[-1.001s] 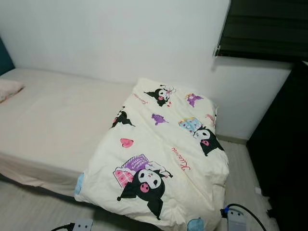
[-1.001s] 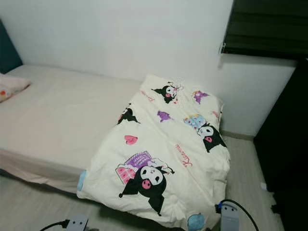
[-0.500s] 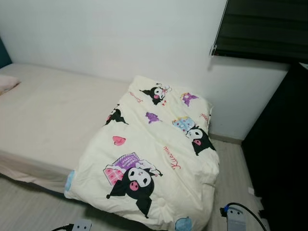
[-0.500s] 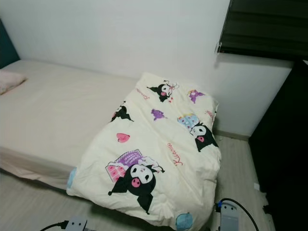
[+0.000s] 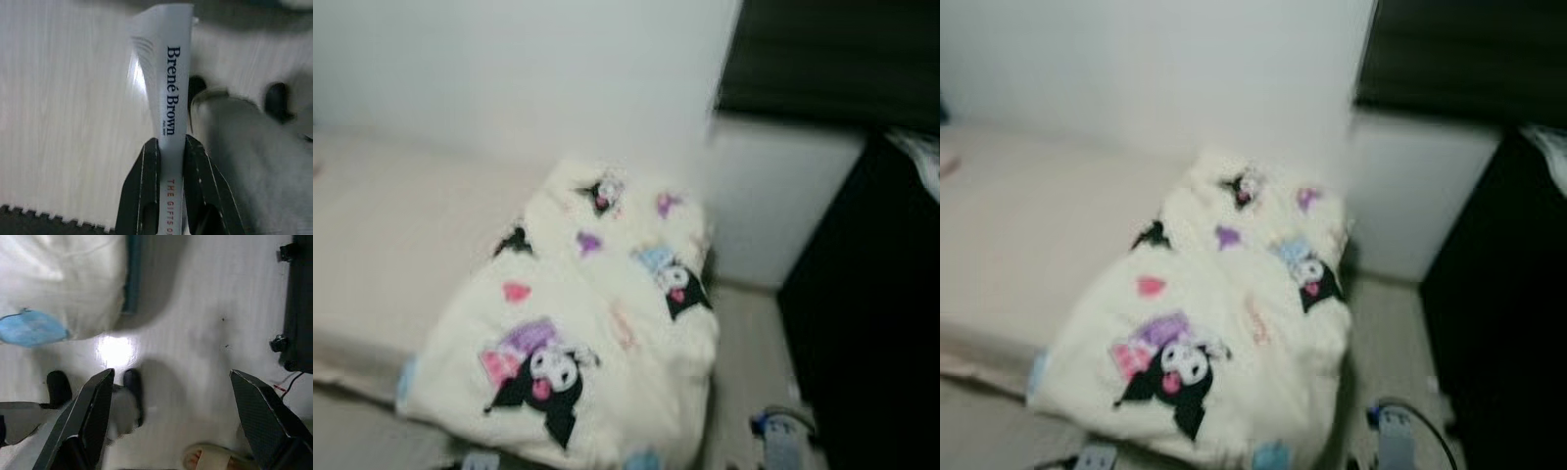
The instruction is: Clean up the room
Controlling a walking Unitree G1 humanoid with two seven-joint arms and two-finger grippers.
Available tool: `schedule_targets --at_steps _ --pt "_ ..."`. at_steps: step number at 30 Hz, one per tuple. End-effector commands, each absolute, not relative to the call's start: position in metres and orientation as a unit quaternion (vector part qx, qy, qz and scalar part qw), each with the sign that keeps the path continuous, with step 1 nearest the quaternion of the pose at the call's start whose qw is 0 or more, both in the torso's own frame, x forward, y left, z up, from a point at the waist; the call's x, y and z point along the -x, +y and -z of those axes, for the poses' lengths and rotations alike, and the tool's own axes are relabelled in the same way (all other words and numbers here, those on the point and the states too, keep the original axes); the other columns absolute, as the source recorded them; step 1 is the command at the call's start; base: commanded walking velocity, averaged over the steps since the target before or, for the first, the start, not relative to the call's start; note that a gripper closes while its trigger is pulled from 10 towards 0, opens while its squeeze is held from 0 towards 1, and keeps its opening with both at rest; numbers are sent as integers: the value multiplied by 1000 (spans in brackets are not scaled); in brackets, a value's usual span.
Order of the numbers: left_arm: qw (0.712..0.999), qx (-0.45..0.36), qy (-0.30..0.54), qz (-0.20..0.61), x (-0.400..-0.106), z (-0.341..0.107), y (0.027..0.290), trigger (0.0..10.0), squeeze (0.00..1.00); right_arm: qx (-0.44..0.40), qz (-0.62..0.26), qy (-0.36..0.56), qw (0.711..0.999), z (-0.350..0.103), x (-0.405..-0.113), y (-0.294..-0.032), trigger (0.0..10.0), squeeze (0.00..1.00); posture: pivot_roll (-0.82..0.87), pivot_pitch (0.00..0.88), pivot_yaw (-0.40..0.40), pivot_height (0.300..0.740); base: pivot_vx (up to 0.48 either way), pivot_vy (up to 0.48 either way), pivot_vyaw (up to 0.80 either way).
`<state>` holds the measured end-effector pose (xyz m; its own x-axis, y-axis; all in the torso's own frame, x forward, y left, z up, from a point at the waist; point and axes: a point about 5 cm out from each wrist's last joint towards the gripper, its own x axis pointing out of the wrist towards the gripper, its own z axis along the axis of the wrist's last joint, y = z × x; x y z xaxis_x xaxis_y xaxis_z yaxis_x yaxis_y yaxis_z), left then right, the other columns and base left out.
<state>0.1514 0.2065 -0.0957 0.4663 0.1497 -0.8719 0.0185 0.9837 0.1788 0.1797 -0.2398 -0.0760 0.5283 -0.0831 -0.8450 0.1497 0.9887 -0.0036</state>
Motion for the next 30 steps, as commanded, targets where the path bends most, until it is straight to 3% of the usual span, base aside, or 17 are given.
schedule_targets --at_steps 1,12,25,30 --pt "848 -83 522 -37 -147 97 207 10000 0 -29 61 485 872 77 -177 -240 10000 0 -5 0 -56 740 0 -364 0" --pt "843 -80 531 -39 -140 100 208 10000 0 -27 48 488 871 77 -179 -235 10000 0 -9 0 -59 740 0 -363 761" --pt "842 -82 532 -36 -141 99 208 10000 0 -29 43 487 872 79 -184 -220 10000 0 -16 0 -53 740 0 -364 0" --pt "840 -82 536 -37 -138 100 210 10000 0 -19 37 496 867 81 -184 -213 10000 0 -18 0 -54 740 0 -365 794"
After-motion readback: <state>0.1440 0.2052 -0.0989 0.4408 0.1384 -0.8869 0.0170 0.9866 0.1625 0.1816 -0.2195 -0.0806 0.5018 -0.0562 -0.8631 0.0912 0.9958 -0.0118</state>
